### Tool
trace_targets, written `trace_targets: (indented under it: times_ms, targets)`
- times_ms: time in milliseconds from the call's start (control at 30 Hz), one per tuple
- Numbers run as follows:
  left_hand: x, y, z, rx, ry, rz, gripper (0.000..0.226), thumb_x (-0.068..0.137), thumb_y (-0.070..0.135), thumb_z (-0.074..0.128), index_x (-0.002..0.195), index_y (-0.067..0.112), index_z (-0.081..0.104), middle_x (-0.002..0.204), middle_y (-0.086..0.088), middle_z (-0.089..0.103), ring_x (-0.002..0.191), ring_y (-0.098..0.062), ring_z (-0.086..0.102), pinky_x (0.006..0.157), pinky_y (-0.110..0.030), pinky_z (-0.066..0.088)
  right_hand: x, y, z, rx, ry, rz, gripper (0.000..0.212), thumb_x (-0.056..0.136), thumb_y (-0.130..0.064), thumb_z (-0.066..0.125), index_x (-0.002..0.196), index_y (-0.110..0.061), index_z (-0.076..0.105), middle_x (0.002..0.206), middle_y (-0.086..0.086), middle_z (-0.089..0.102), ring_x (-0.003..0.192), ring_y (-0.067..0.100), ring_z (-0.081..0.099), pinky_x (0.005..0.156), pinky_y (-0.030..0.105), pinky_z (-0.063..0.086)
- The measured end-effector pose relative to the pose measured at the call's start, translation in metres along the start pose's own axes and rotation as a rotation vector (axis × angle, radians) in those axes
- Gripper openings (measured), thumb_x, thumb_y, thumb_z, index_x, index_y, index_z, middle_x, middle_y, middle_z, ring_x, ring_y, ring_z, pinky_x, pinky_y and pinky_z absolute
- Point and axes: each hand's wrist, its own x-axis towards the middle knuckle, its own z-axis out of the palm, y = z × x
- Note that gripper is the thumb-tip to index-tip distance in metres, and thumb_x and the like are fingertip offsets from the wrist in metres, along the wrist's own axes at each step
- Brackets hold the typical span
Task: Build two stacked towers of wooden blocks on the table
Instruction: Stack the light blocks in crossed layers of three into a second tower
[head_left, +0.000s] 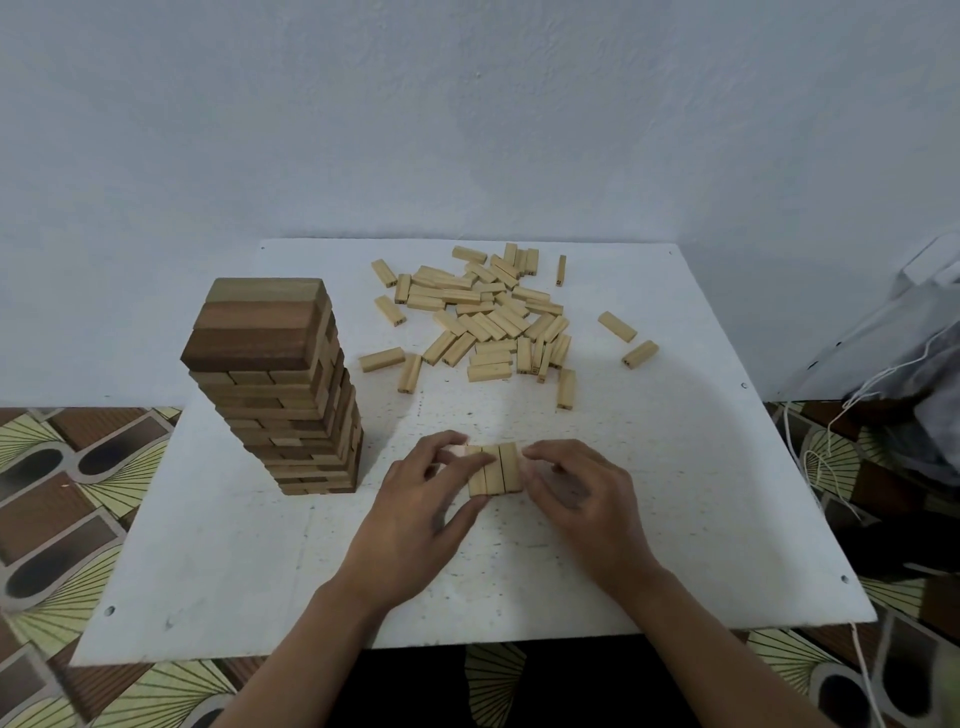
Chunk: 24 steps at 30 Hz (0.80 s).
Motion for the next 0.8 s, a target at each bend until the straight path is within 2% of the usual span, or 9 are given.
trace_targets:
  times_ms: [67,167,333,467,600,700,800]
  targets:
    - [0.0,0.001,-0.002,-0.04,-0.008,-0.018,0.045,0.097,0.04,0.065,0.14,0.038,0.052,0.143,0.016,0.037,0.124,-0.003,0.047,0.1,-0.039,0.049,-0.002,-0.001,0.004,-0.087,-0.063,-0.031,0.029,0.093,-0.029,0.07,0.119,-0.016,0.07,0.117,-0.008,0.061,0.111,0.008,0.058,0.091,0.027,0.053]
    - [0.001,0.002,-0.004,-0.134,0.024,-0.032,0.044,0.099,0.028,0.063,0.141,0.032,0.051,0.14,0.015,0.041,0.129,-0.005,0.047,0.101,-0.038,0.049,-0.002,-0.007,0.008,-0.211,-0.162,-0.113,0.042,0.097,-0.041,0.058,0.133,-0.021,0.061,0.126,-0.008,0.053,0.119,0.009,0.048,0.097,0.031,0.048]
    - [0.001,0.001,-0.005,-0.188,0.087,-0.068,0.035,0.102,0.013,0.056,0.135,0.024,0.056,0.133,0.012,0.048,0.123,-0.011,0.052,0.099,-0.03,0.049,-0.007,-0.021,0.015,-0.458,-0.272,-0.223,0.041,0.105,-0.044,0.042,0.137,-0.024,0.056,0.141,-0.001,0.051,0.135,0.018,0.042,0.109,0.036,0.037]
    - [0.0,0.001,-0.003,-0.112,0.141,-0.068,0.028,0.1,0.01,0.054,0.126,0.02,0.06,0.124,0.01,0.051,0.113,-0.008,0.054,0.094,-0.025,0.048,-0.015,-0.024,0.017,-0.517,-0.246,-0.229,0.038,0.105,-0.039,0.042,0.129,-0.017,0.061,0.136,0.005,0.057,0.13,0.021,0.048,0.109,0.041,0.04]
    - [-0.003,0.001,0.001,0.068,0.211,-0.017,0.024,0.097,0.014,0.064,0.12,0.01,0.068,0.112,0.003,0.06,0.103,-0.013,0.056,0.088,-0.034,0.051,-0.014,-0.016,0.009,-0.471,-0.136,-0.136,0.037,0.103,-0.034,0.046,0.127,-0.011,0.061,0.13,0.006,0.062,0.123,0.019,0.052,0.107,0.041,0.044]
    - [-0.006,0.0,0.003,0.197,0.171,0.006,0.034,0.096,0.024,0.067,0.126,0.007,0.067,0.111,-0.002,0.059,0.103,-0.018,0.054,0.087,-0.034,0.051,-0.01,-0.01,0.004,-0.51,-0.197,-0.047,0.05,0.104,-0.041,0.039,0.139,-0.01,0.055,0.139,0.006,0.057,0.131,0.021,0.047,0.112,0.042,0.04]
    - [-0.007,0.001,0.004,0.287,0.14,0.032,0.039,0.098,0.034,0.062,0.127,0.008,0.067,0.11,-0.004,0.057,0.102,-0.02,0.053,0.085,-0.035,0.051,-0.011,-0.007,0.004,-0.532,-0.28,-0.04,0.059,0.104,-0.049,0.031,0.144,-0.011,0.051,0.143,0.002,0.053,0.135,0.02,0.042,0.115,0.042,0.036]
